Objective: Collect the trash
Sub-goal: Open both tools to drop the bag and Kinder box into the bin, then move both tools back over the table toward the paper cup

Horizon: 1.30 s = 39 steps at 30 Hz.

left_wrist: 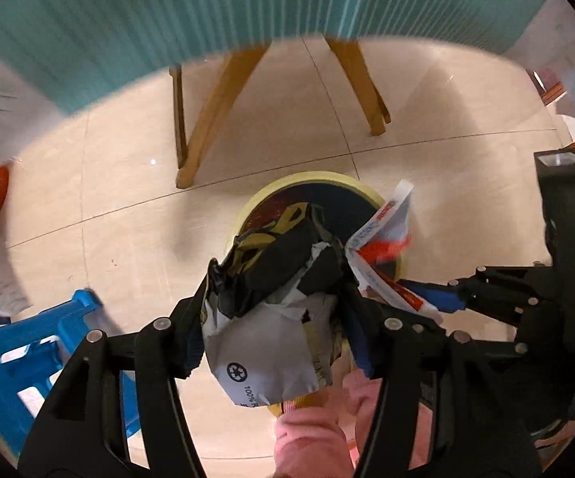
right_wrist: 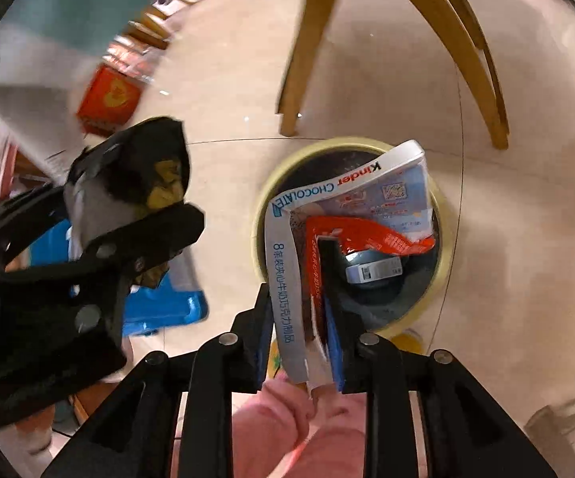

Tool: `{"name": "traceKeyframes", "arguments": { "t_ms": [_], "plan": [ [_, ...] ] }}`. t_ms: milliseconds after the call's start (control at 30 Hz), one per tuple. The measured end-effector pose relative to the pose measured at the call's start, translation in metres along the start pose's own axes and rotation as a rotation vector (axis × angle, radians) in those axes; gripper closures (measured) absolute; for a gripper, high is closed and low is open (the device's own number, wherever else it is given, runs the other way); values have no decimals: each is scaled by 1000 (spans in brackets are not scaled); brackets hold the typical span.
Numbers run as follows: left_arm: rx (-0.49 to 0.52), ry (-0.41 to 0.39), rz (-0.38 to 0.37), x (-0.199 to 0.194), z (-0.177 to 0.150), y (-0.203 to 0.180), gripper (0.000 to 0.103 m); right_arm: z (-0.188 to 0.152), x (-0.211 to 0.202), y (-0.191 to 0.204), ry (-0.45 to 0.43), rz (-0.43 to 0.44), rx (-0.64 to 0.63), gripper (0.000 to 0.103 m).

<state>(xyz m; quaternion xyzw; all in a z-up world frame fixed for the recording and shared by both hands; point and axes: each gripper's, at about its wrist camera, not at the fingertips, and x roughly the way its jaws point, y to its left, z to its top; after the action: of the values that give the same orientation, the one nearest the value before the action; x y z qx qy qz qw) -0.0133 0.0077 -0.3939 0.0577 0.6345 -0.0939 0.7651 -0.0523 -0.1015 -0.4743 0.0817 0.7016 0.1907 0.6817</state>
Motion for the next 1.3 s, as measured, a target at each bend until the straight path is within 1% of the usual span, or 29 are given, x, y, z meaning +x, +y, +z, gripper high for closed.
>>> {"name": "traceKeyframes", "arguments": {
  "t_ms": [33, 67, 100, 133, 200, 233, 400, 533, 767, 867, 967, 1067, 1167, 1267, 1300],
  "plan": [
    [-3, 1, -1, 8, 2, -1, 41, 3, 10, -8, -1, 0, 9, 74],
    [-9, 1, 2, 15, 3, 0, 38, 3, 17, -13, -3, 0, 17, 66],
    [-12, 6, 6, 23, 5, -1, 32, 9, 24, -22, -5, 1, 34, 57],
    [-24, 7, 9, 31, 7, 1, 24, 10, 29, -26, -2, -1, 36, 53],
    [-37, 10, 15, 39, 11, 3, 19, 17, 41, -33, -7, -5, 50, 36],
    [-43, 10, 18, 43, 12, 5, 19, 19, 43, -35, -8, -3, 56, 34],
    [-58, 5, 22, 46, 13, 13, 18, 28, 42, -46, -14, -16, 70, 32],
    [-61, -4, 29, 35, 10, 17, 18, 25, 32, -45, -16, -22, 80, 31],
    [-85, -9, 37, 7, 2, 23, 18, 11, -9, -35, -48, -41, 95, 30],
    [-98, -13, 50, -13, -4, 26, 18, 6, -29, -34, -64, -51, 116, 29],
    [-108, -19, 60, -37, -9, 29, 18, 1, -54, -29, -79, -48, 139, 29],
    [-112, -30, 69, -76, -14, 31, 18, -4, -87, -19, -102, -35, 160, 29],
    [-104, -42, 69, -114, -18, 32, 18, -11, -131, -3, -127, -12, 163, 29],
    [-90, -71, 71, -165, -20, 30, 18, -14, -181, 18, -150, 7, 145, 29],
    [-87, -86, 70, -187, -20, 29, 18, -16, -205, 28, -165, 19, 132, 29]
  ]
}}
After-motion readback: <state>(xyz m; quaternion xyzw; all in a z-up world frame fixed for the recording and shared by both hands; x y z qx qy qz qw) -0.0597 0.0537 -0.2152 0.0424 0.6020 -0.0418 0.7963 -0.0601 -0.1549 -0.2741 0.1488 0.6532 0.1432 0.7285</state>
